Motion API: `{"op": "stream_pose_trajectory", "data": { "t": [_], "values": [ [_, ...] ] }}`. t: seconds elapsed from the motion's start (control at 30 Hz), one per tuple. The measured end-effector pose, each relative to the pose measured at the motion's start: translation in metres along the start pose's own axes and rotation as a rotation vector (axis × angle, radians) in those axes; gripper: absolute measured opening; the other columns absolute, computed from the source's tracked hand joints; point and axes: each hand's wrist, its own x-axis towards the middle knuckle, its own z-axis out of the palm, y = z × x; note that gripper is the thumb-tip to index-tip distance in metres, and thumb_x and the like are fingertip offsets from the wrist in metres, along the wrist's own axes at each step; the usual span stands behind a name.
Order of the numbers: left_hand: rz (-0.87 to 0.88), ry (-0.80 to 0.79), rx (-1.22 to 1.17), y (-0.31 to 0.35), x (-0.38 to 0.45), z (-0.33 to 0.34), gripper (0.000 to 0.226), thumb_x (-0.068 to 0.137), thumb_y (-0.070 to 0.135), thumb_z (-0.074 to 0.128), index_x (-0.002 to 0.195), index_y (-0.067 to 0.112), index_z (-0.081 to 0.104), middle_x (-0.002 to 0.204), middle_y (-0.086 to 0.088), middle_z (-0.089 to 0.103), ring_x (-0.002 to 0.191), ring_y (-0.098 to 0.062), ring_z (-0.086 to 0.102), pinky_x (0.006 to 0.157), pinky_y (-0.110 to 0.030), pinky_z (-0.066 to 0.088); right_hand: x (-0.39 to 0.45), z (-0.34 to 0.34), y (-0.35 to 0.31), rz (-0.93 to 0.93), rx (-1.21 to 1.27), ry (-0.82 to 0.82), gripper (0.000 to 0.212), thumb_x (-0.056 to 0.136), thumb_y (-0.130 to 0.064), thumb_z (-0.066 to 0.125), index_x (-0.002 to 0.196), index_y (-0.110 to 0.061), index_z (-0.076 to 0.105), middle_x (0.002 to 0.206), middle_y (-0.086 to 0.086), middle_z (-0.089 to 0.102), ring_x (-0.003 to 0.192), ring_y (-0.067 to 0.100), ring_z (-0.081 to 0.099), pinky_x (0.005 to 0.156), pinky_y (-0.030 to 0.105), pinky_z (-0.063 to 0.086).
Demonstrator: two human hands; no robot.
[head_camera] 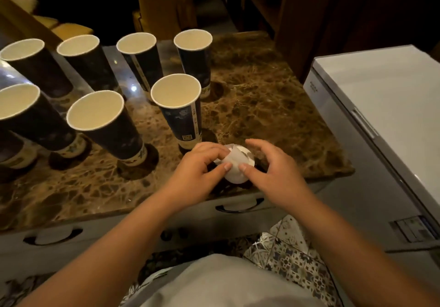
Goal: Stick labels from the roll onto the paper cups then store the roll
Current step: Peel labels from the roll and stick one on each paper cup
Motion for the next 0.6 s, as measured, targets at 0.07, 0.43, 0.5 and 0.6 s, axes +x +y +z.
{"op": "stream_pose_trajectory", "data": {
  "t": [0.07, 0.43, 0.5, 0.6],
  "values": [
    [-0.017, -0.010, -0.084, 0.004, 0.000, -0.001, 0.014, 0.093, 0.015, 0.062, 0.102, 0.017, 0.071, 0.107, 0.005, 0.067, 0.105, -0.008, 0.060, 0.093, -0.027, 0.048, 0.008, -0.004, -0.003, 0.034, 0.141, -0.043, 0.050, 0.088, -0.030, 0.068, 0.134, -0.029, 0.051, 0.123, -0.013, 0.059, 0.105, -0.003, 0.057, 0.084, 0.018, 0.050],
    [-0.110, 0.013, -0.209, 0.006, -0.001, -0.002, 0.021, 0.092, 0.008, 0.062, 0.110, 0.018, 0.068, 0.105, 0.011, 0.069, 0.099, -0.002, 0.064, 0.086, -0.016, 0.050, 0.019, -0.001, 0.001, 0.082, 0.649, -0.052, 0.025, 0.089, -0.005, 0.065, 0.107, -0.023, 0.063, 0.065, -0.006, 0.063, 0.068, 0.008, 0.065, 0.065, 0.023, 0.053],
    [-0.151, 0.042, -0.158, 0.004, 0.001, -0.002, 0.017, 0.091, 0.011, 0.064, 0.103, 0.021, 0.070, 0.100, 0.013, 0.069, 0.094, 0.000, 0.063, 0.082, -0.015, 0.050, 0.017, 0.003, 0.003, 0.047, 0.611, 0.031, 0.028, 0.088, -0.006, 0.066, 0.109, -0.023, 0.061, 0.064, -0.006, 0.061, 0.068, 0.011, 0.063, 0.068, 0.028, 0.055],
    [-0.153, 0.037, -0.053, 0.002, 0.005, -0.004, 0.013, 0.091, 0.017, 0.064, 0.098, 0.025, 0.070, 0.097, 0.014, 0.069, 0.091, -0.002, 0.063, 0.082, -0.024, 0.054, 0.015, 0.008, 0.005, 0.041, 0.580, 0.147, 0.029, 0.087, -0.007, 0.067, 0.110, -0.020, 0.057, 0.061, -0.006, 0.061, 0.064, 0.011, 0.063, 0.066, 0.027, 0.054]
  ]
}}
